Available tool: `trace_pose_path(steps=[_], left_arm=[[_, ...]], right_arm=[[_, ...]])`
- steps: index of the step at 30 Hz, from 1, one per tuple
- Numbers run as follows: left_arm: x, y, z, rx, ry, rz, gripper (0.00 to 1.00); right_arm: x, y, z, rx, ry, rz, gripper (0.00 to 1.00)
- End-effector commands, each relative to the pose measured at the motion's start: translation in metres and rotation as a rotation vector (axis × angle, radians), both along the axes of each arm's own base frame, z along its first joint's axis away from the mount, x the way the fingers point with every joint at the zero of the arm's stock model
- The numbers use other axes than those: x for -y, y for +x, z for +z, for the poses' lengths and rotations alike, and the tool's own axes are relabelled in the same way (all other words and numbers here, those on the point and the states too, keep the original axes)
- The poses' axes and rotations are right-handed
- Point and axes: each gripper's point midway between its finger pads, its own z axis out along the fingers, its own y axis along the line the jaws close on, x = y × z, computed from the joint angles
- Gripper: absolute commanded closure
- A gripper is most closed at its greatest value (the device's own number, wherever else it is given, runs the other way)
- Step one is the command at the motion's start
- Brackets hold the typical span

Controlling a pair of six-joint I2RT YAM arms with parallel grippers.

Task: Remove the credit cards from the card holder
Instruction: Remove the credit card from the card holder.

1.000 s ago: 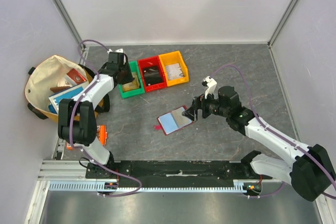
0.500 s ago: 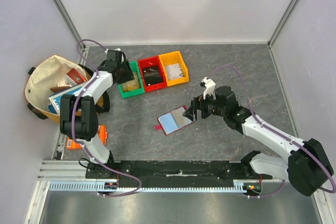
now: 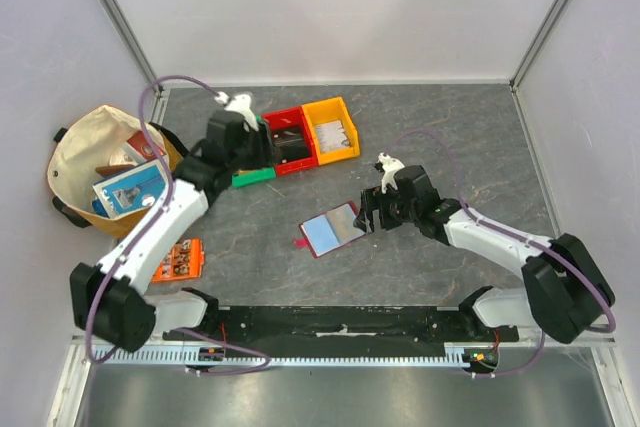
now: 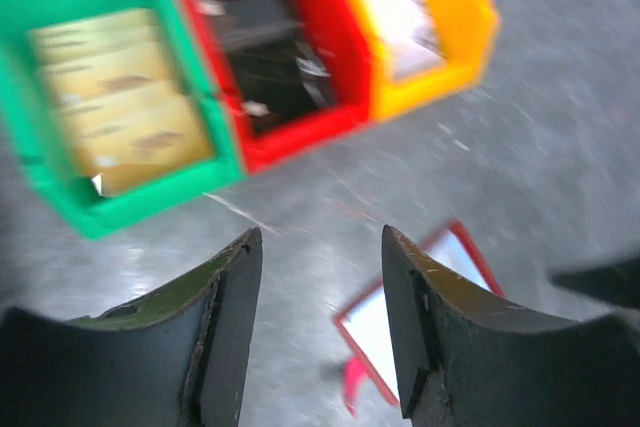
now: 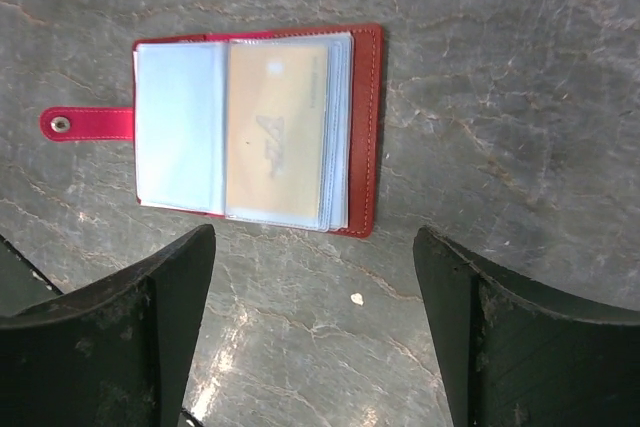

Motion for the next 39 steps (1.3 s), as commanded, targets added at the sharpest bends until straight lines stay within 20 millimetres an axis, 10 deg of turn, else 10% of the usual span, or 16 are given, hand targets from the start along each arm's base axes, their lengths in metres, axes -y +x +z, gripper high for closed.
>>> trace_pose_path(steps=[1, 8, 20, 30, 39], left_arm=[[0.071, -0.049, -0.003, 0.034, -0.110, -0.172, 0.44], [0.131, -0.100, -0.056, -0.060, -0.223, -0.347, 0.53], [0.130, -0.132, -0.153, -0.273, -0.189, -0.361, 0.69], [0.131, -0.147, -0.179, -0.348, -0.209, -0.354, 0.73], [0.132, -0.153, -0.186, -0.374, -0.227, -0.351, 0.75]], right_arm=[[-0.015, 0.008, 0.003, -0.012, -0.005, -0.013, 0.15], [-0.028, 0.006, -0.011, -0.034, -0.085, -0.029, 0.25], [-0.043, 0.002, -0.037, -0.086, -0.155, -0.019, 0.41], [-0.048, -0.005, -0.042, -0.109, -0.154, 0.004, 0.57], [-0.068, -0.007, -0.002, -0.063, -0.060, 0.054, 0.59]])
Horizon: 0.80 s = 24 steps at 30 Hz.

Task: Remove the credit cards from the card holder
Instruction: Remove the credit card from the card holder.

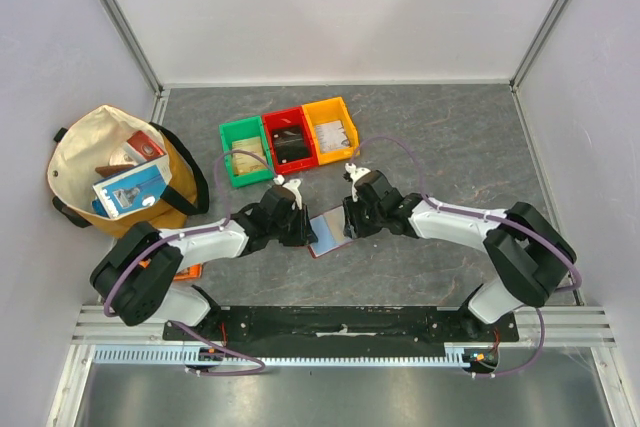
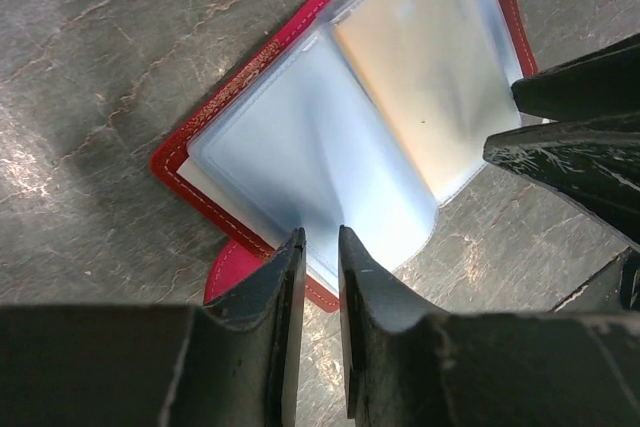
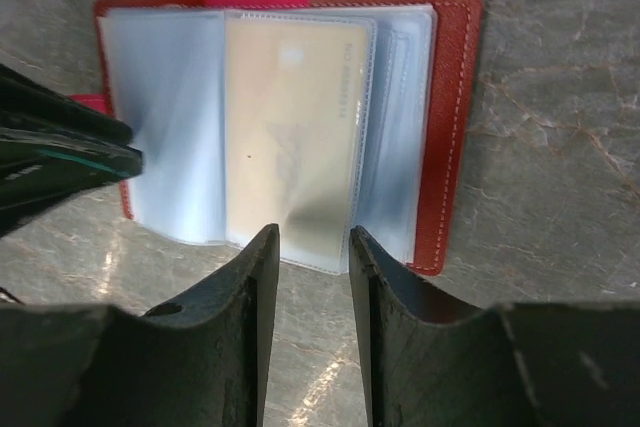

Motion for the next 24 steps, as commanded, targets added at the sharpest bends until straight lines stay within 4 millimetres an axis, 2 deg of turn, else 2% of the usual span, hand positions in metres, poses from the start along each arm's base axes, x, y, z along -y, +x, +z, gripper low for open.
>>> trace_pose_path(steps=[1, 9, 15, 19, 24], left_arm=[[0.007, -0.003, -0.001, -0.019, -0.040, 0.007, 0.75], [0.006, -0.004, 0.003, -0.013, -0.056, 0.019, 0.76], [0.000, -0.002, 0.021, 0.043, -0.102, 0.075, 0.76], [-0.007, -0.003, 0.029, 0.073, -0.131, 0.114, 0.75], [-0.017, -0.003, 0.040, 0.111, -0.157, 0.172, 0.75]], right_arm=[[-0.028, 0.007, 0.049, 0.067, 0.126, 0.043, 0.59], [-0.044, -0.003, 0.062, 0.076, 0.166, 0.116, 0.57], [-0.062, -0.017, 0.061, 0.047, 0.206, 0.218, 0.57], [-0.072, -0.029, 0.062, 0.034, 0.222, 0.297, 0.50], [-0.069, -0.027, 0.058, 0.052, 0.189, 0.306, 0.45]])
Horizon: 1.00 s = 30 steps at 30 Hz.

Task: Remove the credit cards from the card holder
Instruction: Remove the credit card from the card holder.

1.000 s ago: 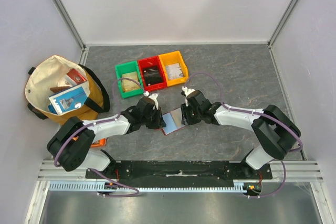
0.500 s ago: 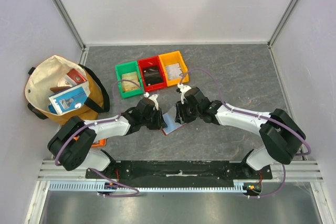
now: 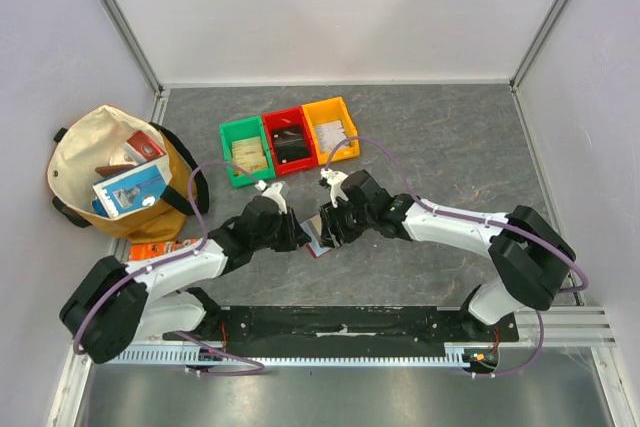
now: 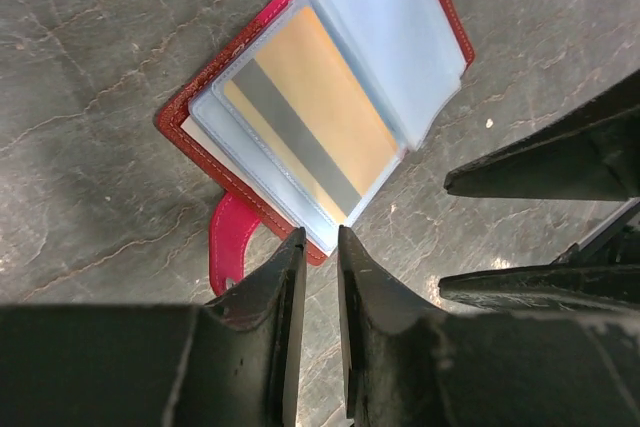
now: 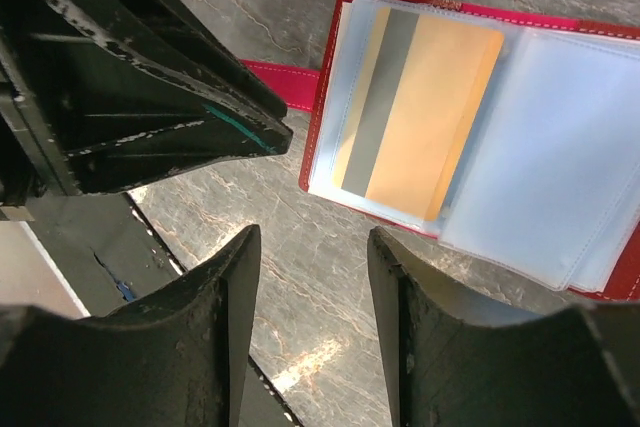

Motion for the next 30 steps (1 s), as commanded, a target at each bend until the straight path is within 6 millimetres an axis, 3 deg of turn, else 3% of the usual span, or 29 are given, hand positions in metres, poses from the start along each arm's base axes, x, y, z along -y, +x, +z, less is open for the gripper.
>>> trace_pose_path(steps=[1, 6, 10, 17, 19, 25, 30], left_arm=[[-0.005, 0.008, 0.019, 0.057, -0.059, 0.094, 0.74], [-0.008, 0.012, 0.040, 0.121, -0.114, 0.123, 0.73], [0.003, 0.015, 0.045, 0.120, -0.132, 0.090, 0.74], [0.016, 0.023, 0.022, 0.056, -0.098, 0.067, 0.76], [0.014, 0.023, 0.016, 0.044, -0.081, 0.071, 0.76], [-0.002, 0.020, 0.003, 0.031, -0.015, 0.111, 0.76], [-0.014, 0.009, -0.011, -0.004, 0.046, 0.105, 0.76]], right_arm=[[-0.011, 0.008, 0.014, 0.060, 0.026, 0.049, 0.45], [-0.002, 0.020, 0.006, 0.095, -0.040, 0.001, 0.44], [0.006, 0.033, -0.004, 0.127, -0.102, -0.059, 0.46], [0.006, 0.041, -0.020, 0.135, -0.142, -0.062, 0.47], [0.006, 0.040, -0.022, 0.136, -0.145, -0.056, 0.44], [-0.003, 0.038, -0.011, 0.197, -0.155, -0.028, 0.29], [-0.007, 0.037, -0.015, 0.256, -0.235, -0.029, 0.23]])
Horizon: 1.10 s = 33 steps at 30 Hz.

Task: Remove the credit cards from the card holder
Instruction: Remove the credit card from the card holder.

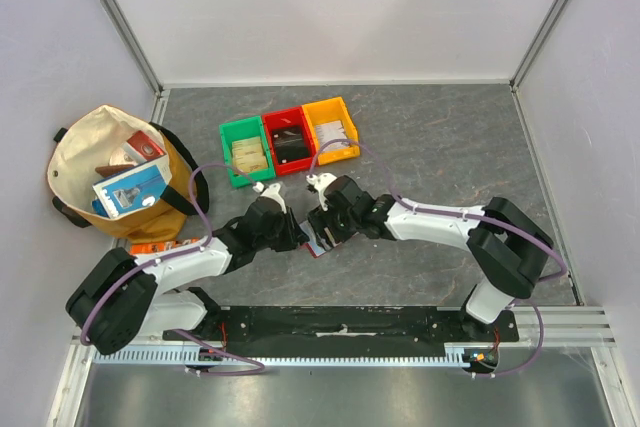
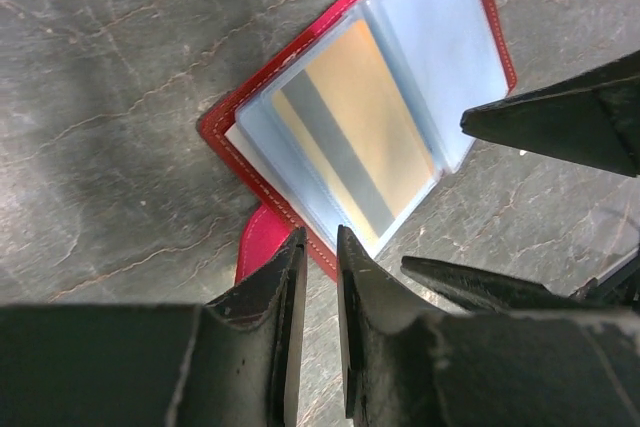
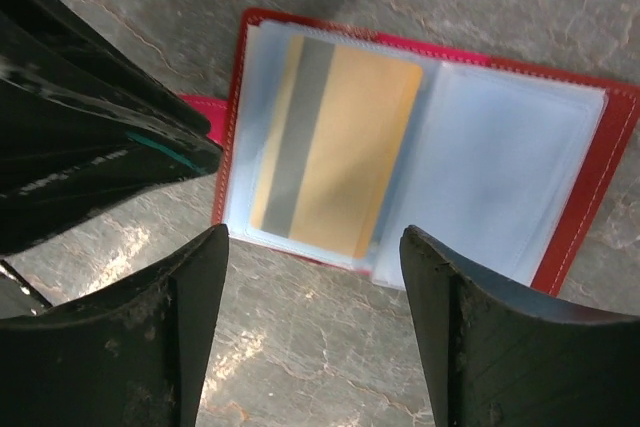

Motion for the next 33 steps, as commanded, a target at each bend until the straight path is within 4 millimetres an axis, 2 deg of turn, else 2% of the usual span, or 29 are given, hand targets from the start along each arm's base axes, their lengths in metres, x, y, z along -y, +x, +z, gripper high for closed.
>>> trace_pose_path(steps=[1, 5, 9, 15, 19, 28, 33], left_arm=[[-0.009, 0.000, -0.001, 0.005, 0.037, 0.022, 0.76], [-0.013, -0.004, -0.008, -0.022, 0.070, 0.013, 0.78], [-0.023, -0.005, -0.011, -0.027, 0.114, 0.033, 0.89], [-0.028, -0.012, -0.021, -0.058, 0.146, 0.026, 0.91], [-0.029, -0.014, -0.028, -0.081, 0.162, 0.020, 0.93], [-0.028, -0.016, -0.034, -0.102, 0.179, 0.006, 0.97], [-0.028, -0.017, -0.036, -0.109, 0.182, 0.001, 0.98]], right_arm=[[-0.013, 0.015, 0.015, 0.122, -0.049, -0.008, 0.22], [-0.018, 0.016, 0.011, 0.152, -0.094, 0.002, 0.21], [-0.022, 0.015, 0.004, 0.168, -0.141, 0.005, 0.21], [-0.022, 0.013, -0.007, 0.187, -0.202, 0.000, 0.21], [-0.020, 0.014, -0.004, 0.200, -0.212, -0.013, 0.25], [-0.019, 0.017, 0.013, 0.221, -0.209, -0.013, 0.41], [-0.015, 0.020, 0.020, 0.225, -0.210, -0.021, 0.43]])
